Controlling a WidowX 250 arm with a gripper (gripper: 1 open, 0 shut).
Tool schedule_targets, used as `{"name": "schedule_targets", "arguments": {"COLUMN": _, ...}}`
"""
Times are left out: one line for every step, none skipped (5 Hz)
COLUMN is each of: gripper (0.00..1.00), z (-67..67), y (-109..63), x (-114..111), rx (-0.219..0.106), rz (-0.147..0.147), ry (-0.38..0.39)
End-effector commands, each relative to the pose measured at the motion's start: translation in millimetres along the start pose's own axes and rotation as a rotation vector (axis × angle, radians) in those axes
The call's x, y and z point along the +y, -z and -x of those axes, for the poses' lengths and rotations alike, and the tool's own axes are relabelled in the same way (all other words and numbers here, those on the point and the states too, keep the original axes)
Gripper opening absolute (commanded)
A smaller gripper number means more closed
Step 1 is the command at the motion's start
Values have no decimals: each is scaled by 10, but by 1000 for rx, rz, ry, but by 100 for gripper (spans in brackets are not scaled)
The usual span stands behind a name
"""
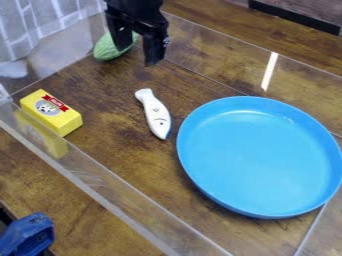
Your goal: Remove the white object from inside the blue tray and put it on the table
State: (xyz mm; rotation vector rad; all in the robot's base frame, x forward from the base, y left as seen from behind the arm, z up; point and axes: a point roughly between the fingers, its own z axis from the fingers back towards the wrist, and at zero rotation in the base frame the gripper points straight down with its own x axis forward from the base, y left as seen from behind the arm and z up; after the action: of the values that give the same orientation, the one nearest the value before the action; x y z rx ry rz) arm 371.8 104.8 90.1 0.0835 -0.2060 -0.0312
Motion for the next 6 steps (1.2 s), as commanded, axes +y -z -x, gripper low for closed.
{"name": "schedule_targets", "arguments": {"gripper": 100, "z": -57, "y": -144, "x": 134, "rx": -50, "rz": -17, "ry": -29}}
{"name": "schedule_targets", "arguments": {"gripper": 100, "z": -102, "y": -111, "x": 178, "rx": -49, "rz": -10, "ry": -27}}
{"name": "schedule_targets", "arguments": {"gripper": 100, "z": -138, "y": -85, "x": 234, "rx": -41, "rz": -5, "ry": -42}}
{"name": "schedule_targets", "arguments": {"gripper": 100, "z": -160, "y": -65, "x": 264, "rx": -34, "rz": -2, "ry": -40}}
{"name": "schedule_targets", "arguments": {"gripper": 100, "z": -174, "y": -33, "x": 303, "rx": -20, "rz": 1, "ry": -37}}
{"name": "schedule_targets", "arguments": {"gripper": 100, "z": -184, "y": -26, "x": 349, "rx": -5, "rz": 2, "ry": -46}}
